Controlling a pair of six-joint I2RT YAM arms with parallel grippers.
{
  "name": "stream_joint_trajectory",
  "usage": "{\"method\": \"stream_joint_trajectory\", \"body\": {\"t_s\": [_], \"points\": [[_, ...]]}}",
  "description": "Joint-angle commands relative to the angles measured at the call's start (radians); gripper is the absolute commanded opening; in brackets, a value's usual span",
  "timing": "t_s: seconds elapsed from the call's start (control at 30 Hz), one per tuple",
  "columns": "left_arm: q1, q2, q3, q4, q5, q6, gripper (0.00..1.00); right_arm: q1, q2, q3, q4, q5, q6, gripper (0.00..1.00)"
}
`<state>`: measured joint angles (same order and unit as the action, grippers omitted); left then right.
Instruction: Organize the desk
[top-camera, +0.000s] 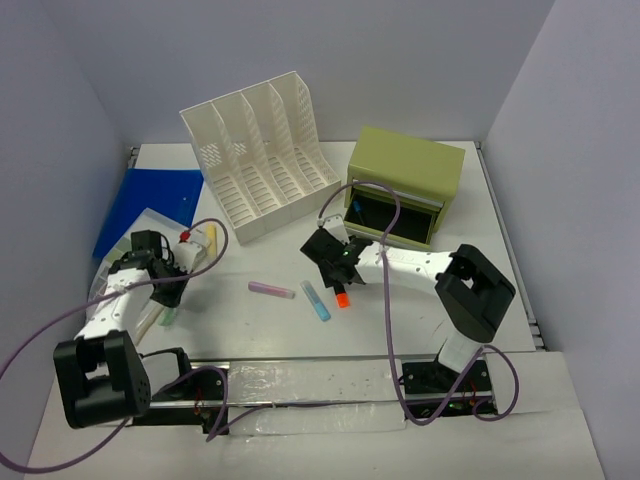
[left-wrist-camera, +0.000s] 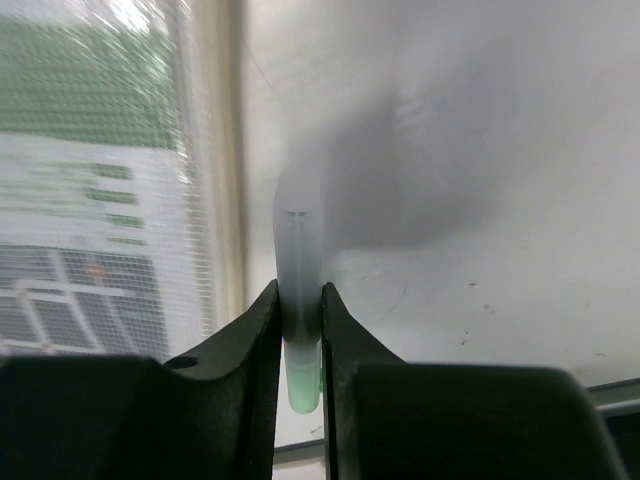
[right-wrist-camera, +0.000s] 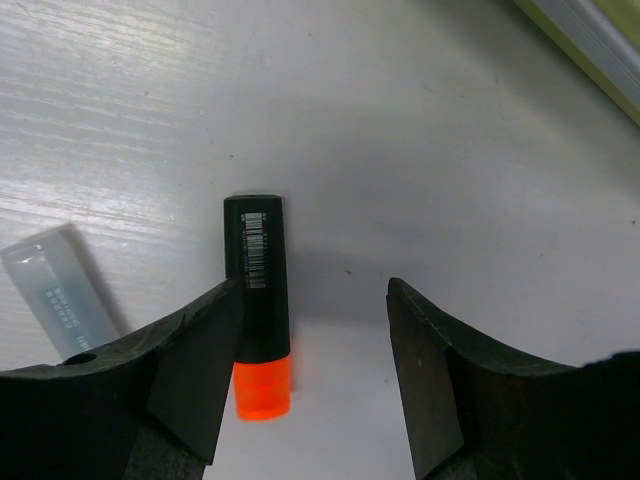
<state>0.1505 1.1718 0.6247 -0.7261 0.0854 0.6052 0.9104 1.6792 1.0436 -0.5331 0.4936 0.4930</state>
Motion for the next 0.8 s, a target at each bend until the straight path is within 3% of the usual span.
{"method": "stream_joint_trajectory", "body": {"t_s": [0.0,0.13,0.37,0.5,0.77], "points": [[0.006,-0.095,0.182,-0.054,0.185,-0.045,0.00,0.007,-0.127,0.001,0.078,-0.034,-0.023,0.67],[0.007,-0.109,0.329,-0.113,0.331,-0.112,0.00,0.006,-0.254,-0.027,0.214,-0.102,-0.058,0.67],[0.007,-0.113,0.553,-0.224,0.625,-0.175,0.00,0.027,-0.376,-0.077,0.686,-0.383,-0.115,0.71],[0.006,-0.125,0.642,-0.238,0.777,-0.254,0.00,0.087,-0.252,0.018,0.898,-0.557,-0.148,0.77],[0.006,-0.168,0.669,-0.211,0.889,-0.342,0.00,0.143,-0.041,0.210,1.063,-0.700,-0.108,0.79]]}}
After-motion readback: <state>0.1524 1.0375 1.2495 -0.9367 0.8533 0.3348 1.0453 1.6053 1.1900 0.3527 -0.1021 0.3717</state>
